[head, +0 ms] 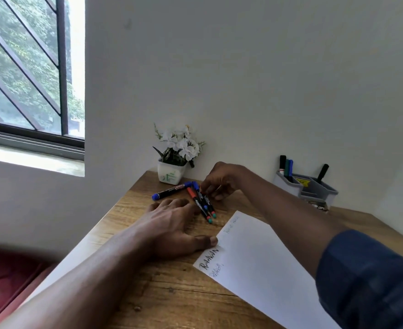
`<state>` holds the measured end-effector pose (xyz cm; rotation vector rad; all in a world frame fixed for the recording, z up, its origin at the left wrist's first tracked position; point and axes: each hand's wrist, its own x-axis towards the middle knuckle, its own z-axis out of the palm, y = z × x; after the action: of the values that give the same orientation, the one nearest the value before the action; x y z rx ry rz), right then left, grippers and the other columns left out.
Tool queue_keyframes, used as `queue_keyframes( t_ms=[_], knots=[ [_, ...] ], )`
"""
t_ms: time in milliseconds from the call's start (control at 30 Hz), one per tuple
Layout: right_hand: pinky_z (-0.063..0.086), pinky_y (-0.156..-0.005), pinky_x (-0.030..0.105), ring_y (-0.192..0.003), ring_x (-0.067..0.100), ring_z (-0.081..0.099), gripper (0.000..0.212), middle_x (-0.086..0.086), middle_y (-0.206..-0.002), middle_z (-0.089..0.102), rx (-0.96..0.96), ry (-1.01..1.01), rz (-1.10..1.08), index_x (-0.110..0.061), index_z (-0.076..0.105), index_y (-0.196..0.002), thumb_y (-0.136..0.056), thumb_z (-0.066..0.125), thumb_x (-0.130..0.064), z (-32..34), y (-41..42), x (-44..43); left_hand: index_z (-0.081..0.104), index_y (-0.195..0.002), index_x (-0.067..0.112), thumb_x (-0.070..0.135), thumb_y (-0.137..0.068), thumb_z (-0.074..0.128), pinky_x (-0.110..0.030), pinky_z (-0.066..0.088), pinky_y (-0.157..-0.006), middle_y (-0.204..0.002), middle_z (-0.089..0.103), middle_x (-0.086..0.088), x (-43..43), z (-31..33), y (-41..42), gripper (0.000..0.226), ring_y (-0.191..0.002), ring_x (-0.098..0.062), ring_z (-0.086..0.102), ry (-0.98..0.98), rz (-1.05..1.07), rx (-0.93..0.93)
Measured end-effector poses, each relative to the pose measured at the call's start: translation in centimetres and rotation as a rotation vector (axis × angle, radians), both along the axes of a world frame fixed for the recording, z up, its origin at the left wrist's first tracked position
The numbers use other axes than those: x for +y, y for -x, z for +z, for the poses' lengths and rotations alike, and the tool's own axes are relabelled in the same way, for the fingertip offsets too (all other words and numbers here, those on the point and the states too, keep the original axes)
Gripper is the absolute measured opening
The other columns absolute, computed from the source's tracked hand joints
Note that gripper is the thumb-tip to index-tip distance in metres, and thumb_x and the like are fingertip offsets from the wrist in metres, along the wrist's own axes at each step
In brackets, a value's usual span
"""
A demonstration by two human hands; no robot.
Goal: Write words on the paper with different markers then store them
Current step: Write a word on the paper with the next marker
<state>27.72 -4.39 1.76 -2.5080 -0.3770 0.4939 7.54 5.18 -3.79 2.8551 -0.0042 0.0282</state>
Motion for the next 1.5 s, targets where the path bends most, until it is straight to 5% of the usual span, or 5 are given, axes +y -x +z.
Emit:
queue_keyframes(
  t_ms=[400, 533, 700, 933, 1500],
  knots=[
    [0.064, -0.071, 0.045, -0.067, 0.027, 0.072, 0.024, 0.019, -0.078, 0.071, -0.281, -0.314, -0.101, 0.002, 0.074, -0.088, -0.071, 0.08, -0.014, 0.1, 1.0, -3.7, 0.03, -0.153, 0.047, 0.086, -0.079, 0.05, -0.049, 0.013, -0.124, -0.167, 0.021, 0.01, -0.1, 0.2, 0.2, 0.086, -0.154, -0.017, 0.016, 0.044, -0.01, -0.056],
    [0.062, -0.062, 0.033, -0.072, 0.019, 0.068, 0.021, 0.01, -0.092, 0.071, -0.337, -0.528, 0.023, -0.013, 0.074, -0.114, -0.092, 0.07, -0.013, 2.2, 4.2, -7.4, 0.033, -0.151, 0.045, 0.081, -0.081, 0.054, -0.043, 0.031, -0.119, -0.162, 0.033, 0.01, 0.2, -0.2, 0.2, 0.082, -0.147, -0.013, 0.034, 0.099, -0.007, -0.172],
    [0.049, -0.06, 0.016, -0.071, 0.002, 0.068, 0.028, -0.005, -0.085, 0.077, -0.646, -0.37, 0.281, -0.029, 0.068, -0.125, -0.097, 0.066, -0.025, 1.1, 9.1, -12.6, 0.034, -0.145, 0.045, 0.088, -0.076, 0.042, -0.034, 0.054, -0.087, -0.129, 0.061, 0.022, -0.1, -0.2, 1.1, 0.082, -0.103, 0.005, 0.062, 0.145, -0.056, -0.508],
    [0.049, -0.067, 0.032, -0.074, 0.011, 0.062, 0.024, -0.003, -0.087, 0.071, -0.862, -0.187, 0.519, -0.02, 0.07, -0.102, -0.1, 0.05, -0.034, -5.6, 14.0, -14.7, 0.046, -0.144, 0.037, 0.058, -0.094, 0.057, -0.028, 0.056, -0.065, -0.114, 0.066, 0.023, -2.1, -0.1, 2.9, 0.055, -0.076, 0.006, 0.065, -0.023, -0.187, -0.703],
    [0.033, -0.064, 0.03, -0.084, 0.019, 0.067, 0.037, -0.006, -0.086, 0.073, -0.913, -0.143, 0.413, -0.035, 0.065, -0.112, -0.1, 0.039, -0.059, -6.3, 14.8, -14.9, 0.07, -0.106, 0.031, 0.039, -0.098, 0.063, -0.03, 0.052, -0.055, -0.08, 0.06, 0.025, -3.1, 0.6, 3.6, 0.013, -0.062, 0.002, 0.055, -0.09, -0.16, -0.749]
  ],
)
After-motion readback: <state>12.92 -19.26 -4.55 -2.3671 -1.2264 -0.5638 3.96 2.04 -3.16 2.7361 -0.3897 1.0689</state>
